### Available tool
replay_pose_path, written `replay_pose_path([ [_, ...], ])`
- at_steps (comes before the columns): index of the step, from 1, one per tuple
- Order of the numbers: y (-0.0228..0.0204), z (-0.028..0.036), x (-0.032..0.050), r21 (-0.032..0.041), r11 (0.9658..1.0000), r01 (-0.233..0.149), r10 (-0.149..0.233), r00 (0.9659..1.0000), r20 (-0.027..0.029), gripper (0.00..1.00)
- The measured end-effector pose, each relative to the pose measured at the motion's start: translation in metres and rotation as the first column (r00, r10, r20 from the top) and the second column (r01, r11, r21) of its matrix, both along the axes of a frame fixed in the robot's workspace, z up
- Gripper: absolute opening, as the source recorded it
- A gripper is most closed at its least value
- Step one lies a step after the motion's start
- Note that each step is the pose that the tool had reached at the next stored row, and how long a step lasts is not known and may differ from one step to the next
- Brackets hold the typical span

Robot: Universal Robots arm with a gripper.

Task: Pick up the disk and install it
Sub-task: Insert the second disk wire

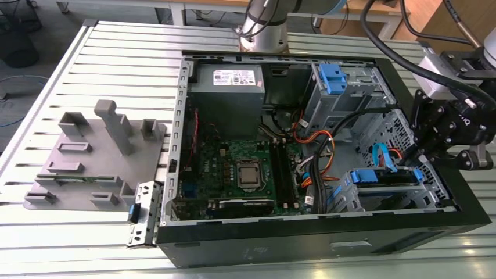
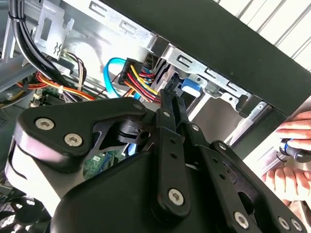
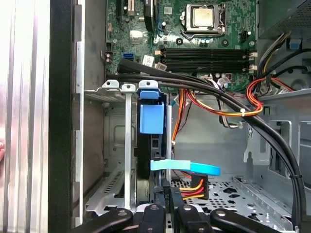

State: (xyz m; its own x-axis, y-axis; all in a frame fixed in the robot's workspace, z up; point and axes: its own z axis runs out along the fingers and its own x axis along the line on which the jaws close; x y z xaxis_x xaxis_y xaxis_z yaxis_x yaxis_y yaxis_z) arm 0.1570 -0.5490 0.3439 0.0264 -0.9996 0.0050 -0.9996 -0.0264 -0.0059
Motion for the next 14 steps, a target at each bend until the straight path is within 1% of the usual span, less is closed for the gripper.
replay_pose_path([
  [2,-0.0007,-0.0004,-0.0006,0.0005,1.0000,-0.002,0.002,1.0000,0.0076,0.16],
  [4,-0.0015,-0.0005,-0.0024,0.0007,1.0000,-0.004,0.004,0.9999,0.0136,0.16],
  [7,-0.0029,-0.0008,-0.0044,0.0008,1.0000,-0.006,0.006,0.9998,0.0200,0.16],
  [8,-0.0033,-0.0009,-0.0048,0.0008,1.0000,-0.007,0.007,0.9997,0.0213,0.16],
  [12,-0.0053,-0.0020,-0.0061,0.0016,1.0000,-0.009,0.009,0.9997,0.0235,0.16],
  [14,-0.0059,-0.0023,-0.0066,0.0016,1.0000,-0.009,0.009,0.9997,0.0238,0.16],
])
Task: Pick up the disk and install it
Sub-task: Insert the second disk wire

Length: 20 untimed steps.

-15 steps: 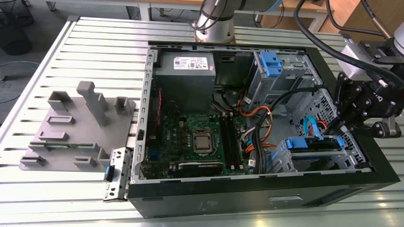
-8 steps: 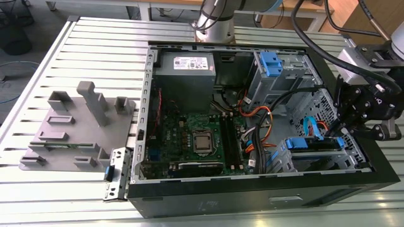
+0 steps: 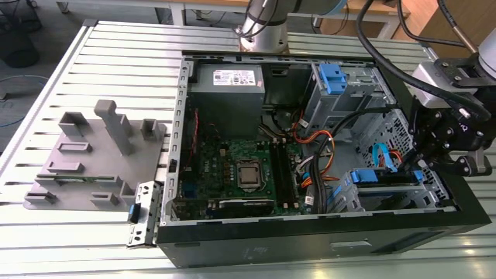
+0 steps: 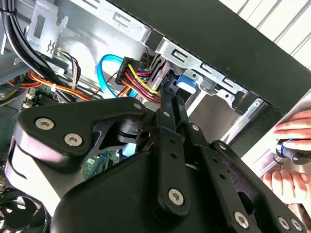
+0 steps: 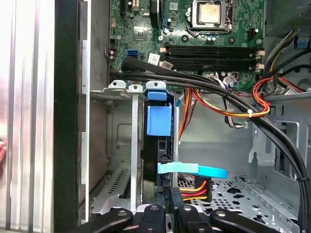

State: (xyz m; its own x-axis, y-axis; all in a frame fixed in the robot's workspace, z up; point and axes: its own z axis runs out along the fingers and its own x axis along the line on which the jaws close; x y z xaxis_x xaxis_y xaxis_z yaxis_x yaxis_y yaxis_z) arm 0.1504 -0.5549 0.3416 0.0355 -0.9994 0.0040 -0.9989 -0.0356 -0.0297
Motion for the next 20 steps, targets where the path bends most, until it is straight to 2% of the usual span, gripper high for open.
replay_pose_path([
  [2,0.0000,0.0000,0.0000,-0.0002,1.0000,-0.001,0.001,1.0000,0.0001,0.16],
  [5,-0.0002,-0.0006,-0.0017,0.0034,1.0000,-0.004,0.004,1.0000,0.0065,0.16],
  [8,-0.0002,-0.0010,-0.0025,0.0040,1.0000,-0.006,0.006,0.9999,0.0083,0.16],
  [11,-0.0003,-0.0018,-0.0048,0.0043,0.9999,-0.011,0.011,0.9998,0.0157,0.16],
  [17,-0.0003,-0.0027,-0.0072,0.0042,0.9998,-0.018,0.018,0.9996,0.0241,0.16],
  [20,-0.0003,-0.0028,-0.0073,0.0041,0.9998,-0.019,0.019,0.9995,0.0246,0.16],
])
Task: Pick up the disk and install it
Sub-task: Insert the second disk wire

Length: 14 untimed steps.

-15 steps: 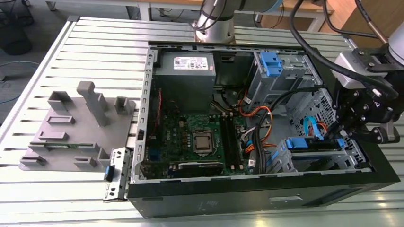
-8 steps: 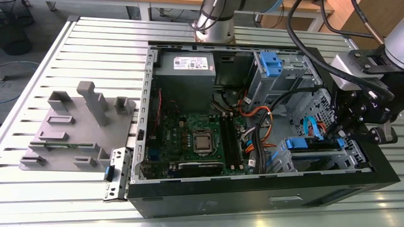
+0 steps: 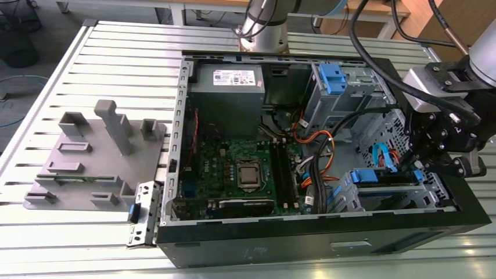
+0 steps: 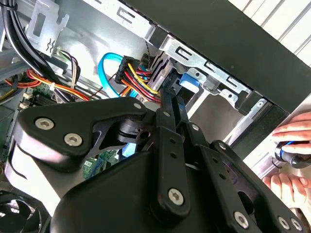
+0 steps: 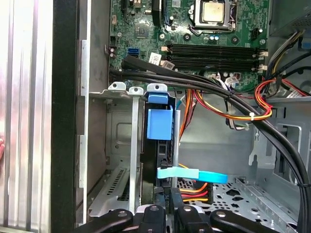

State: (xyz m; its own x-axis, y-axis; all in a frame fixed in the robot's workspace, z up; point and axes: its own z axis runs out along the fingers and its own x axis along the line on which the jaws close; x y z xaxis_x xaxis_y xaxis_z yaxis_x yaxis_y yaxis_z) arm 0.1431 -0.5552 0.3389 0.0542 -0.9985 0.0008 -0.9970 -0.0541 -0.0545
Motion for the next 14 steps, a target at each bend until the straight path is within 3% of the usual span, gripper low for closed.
replay_pose_path([
  [14,-0.0006,-0.0023,-0.0010,0.0000,1.0000,-0.001,0.001,1.0000,0.0028,0.16],
])
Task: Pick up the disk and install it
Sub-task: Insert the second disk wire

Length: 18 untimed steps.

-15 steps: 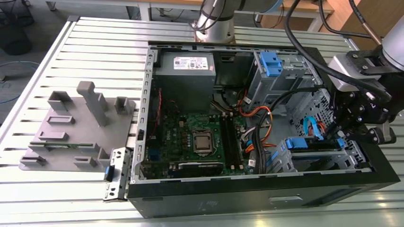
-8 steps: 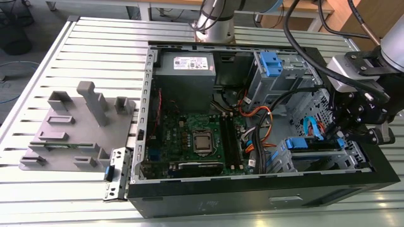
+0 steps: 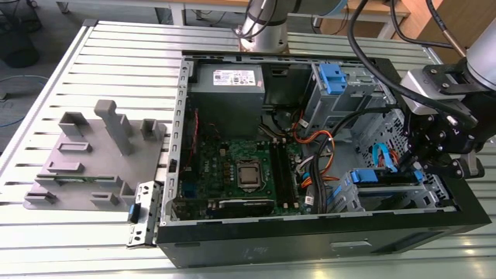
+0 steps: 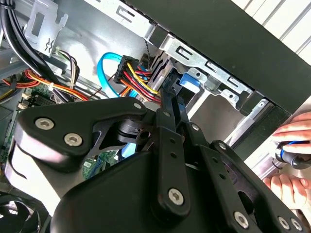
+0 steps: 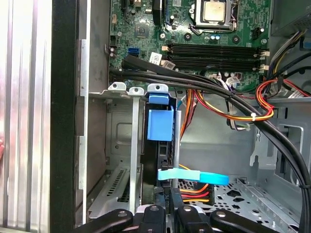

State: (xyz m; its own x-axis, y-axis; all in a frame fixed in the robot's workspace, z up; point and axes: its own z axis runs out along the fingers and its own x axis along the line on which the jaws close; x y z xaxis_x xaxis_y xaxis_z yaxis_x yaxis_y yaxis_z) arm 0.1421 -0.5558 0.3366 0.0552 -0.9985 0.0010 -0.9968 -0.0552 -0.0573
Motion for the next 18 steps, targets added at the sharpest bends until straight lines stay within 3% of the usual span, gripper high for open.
replay_pose_path([
  [18,-0.0001,-0.0013,0.0000,-0.0005,0.9999,0.011,-0.011,0.9999,0.0000,0.16],
])
